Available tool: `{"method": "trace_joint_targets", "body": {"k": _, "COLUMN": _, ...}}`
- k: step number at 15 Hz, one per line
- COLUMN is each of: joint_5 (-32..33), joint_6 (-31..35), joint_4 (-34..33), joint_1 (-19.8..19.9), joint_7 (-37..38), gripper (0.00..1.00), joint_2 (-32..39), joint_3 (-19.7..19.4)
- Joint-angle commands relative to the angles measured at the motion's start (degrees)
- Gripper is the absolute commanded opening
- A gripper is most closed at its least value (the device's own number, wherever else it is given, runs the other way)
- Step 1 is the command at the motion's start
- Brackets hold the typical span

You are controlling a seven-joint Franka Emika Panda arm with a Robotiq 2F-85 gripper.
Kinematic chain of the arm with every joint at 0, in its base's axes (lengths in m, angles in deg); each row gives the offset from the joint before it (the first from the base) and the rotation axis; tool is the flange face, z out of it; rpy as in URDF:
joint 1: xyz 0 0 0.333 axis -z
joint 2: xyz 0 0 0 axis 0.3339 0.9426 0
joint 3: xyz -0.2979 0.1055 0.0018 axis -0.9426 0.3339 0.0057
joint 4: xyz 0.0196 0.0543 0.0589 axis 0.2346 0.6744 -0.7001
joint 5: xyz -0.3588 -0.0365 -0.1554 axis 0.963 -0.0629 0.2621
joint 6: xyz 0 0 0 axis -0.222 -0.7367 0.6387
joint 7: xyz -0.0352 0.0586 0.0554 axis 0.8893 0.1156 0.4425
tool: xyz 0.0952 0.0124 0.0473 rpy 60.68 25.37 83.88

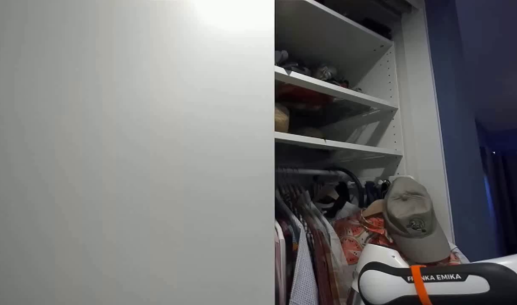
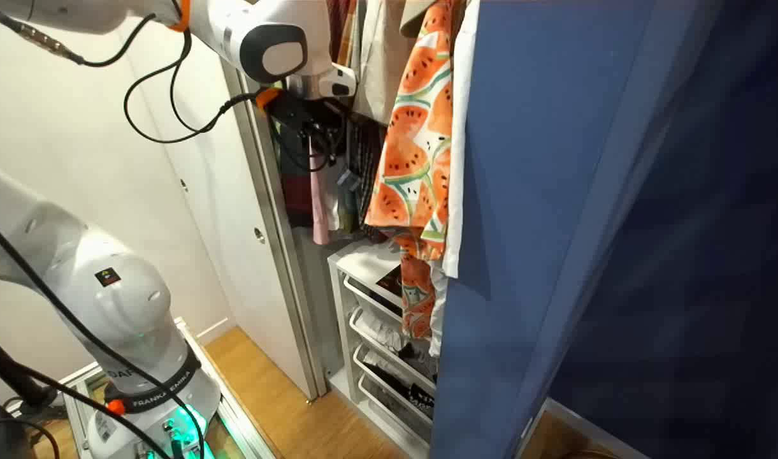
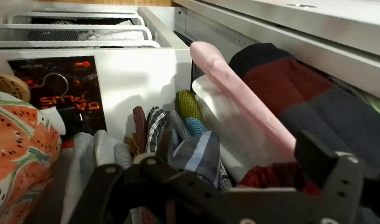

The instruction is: Put the hanger on the top rod

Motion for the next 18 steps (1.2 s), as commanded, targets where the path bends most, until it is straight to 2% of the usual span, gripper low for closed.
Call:
{"method": "trace_joint_targets", "body": {"k": 1, "joint_5": -0.4, "joint_6": -0.2, "joint_4": -0.1, "joint_1": 0.9, "joint_7": -0.3, "gripper": 1.00, "joint_2": 0.0, "joint_3": 0.8}}
{"method": "trace_joint_targets", "body": {"k": 15, "joint_5": -0.4, "joint_6": -0.2, "joint_4": -0.1, "joint_1": 0.9, "joint_7": -0.3, "gripper": 1.00, "joint_2": 0.0, "joint_3": 0.8}}
{"method": "trace_joint_targets", "body": {"k": 18, "joint_5": 2.1, "joint_6": -3.3, "joint_4": 0.7, "joint_1": 1.8, "joint_7": 2.2, "gripper": 1.00, "joint_2": 1.7, "joint_3": 2.2}}
